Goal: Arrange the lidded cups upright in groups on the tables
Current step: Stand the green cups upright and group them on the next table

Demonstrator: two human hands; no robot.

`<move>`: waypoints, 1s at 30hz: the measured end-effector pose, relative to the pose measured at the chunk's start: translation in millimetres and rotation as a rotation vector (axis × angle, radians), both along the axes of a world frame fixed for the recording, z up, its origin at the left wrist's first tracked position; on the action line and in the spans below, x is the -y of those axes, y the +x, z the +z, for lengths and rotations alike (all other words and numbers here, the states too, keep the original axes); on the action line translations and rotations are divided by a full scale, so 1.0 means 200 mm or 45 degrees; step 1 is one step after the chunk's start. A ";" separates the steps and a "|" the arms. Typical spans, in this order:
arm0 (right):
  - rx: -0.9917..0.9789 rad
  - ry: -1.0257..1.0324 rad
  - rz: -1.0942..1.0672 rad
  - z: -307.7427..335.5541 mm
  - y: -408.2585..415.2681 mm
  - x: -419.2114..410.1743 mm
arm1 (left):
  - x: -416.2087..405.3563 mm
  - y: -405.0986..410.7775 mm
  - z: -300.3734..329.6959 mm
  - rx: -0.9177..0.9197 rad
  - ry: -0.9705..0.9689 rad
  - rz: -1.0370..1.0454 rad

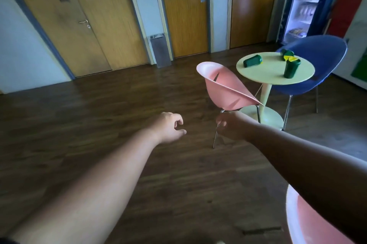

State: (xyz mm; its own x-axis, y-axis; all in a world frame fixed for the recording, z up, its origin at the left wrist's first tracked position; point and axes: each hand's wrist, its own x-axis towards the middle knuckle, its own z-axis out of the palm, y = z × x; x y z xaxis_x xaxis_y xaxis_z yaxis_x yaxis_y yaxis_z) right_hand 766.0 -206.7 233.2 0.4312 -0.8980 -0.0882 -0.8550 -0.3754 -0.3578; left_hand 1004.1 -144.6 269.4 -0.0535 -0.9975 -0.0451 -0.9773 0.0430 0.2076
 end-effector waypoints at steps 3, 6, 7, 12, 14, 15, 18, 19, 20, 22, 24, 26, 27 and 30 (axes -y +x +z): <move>0.020 -0.008 -0.010 0.00 0.09 0.25 | 0.28 0.11 -0.02 -0.021 -0.006 -0.018; 0.007 0.006 -0.026 -0.03 0.15 0.56 | 0.61 0.18 -0.03 0.023 -0.021 -0.036; 0.015 0.009 -0.041 -0.03 0.16 0.68 | 0.73 0.19 -0.02 0.032 -0.022 -0.035; -0.014 0.000 -0.012 -0.02 0.14 1.21 | 1.31 0.17 -0.01 0.005 0.005 -0.061; -0.008 -0.004 -0.044 0.00 0.10 1.39 | 1.53 0.13 -0.02 -0.009 0.019 -0.089; -0.022 -0.013 -0.072 0.00 0.08 1.47 | 1.63 0.10 -0.03 -0.014 0.025 -0.112; -0.002 0.011 -0.175 0.00 -0.01 1.70 | 1.94 -0.01 -0.05 -0.021 0.038 -0.201; 0.002 0.030 -0.216 -0.01 -0.04 1.77 | 2.04 -0.05 -0.06 -0.024 0.043 -0.238; -0.005 0.039 -0.255 -0.02 -0.08 1.83 | 2.15 -0.08 -0.08 -0.026 0.052 -0.278; -0.020 0.046 -0.338 -0.03 -0.17 1.97 | 2.38 -0.16 -0.11 -0.033 0.071 -0.360; -0.026 0.057 -0.421 -0.05 -0.26 2.12 | 2.63 -0.25 -0.13 -0.037 0.095 -0.432; -0.038 0.052 -0.526 -0.06 -0.35 2.27 | 2.86 -0.35 -0.15 -0.030 0.099 -0.511; -0.047 0.048 -0.579 -0.06 -0.39 2.34 | 2.97 -0.40 -0.15 -0.031 0.101 -0.562; -0.055 0.051 -0.746 -0.06 -0.53 2.52 | 3.26 -0.57 -0.14 -0.024 0.105 -0.710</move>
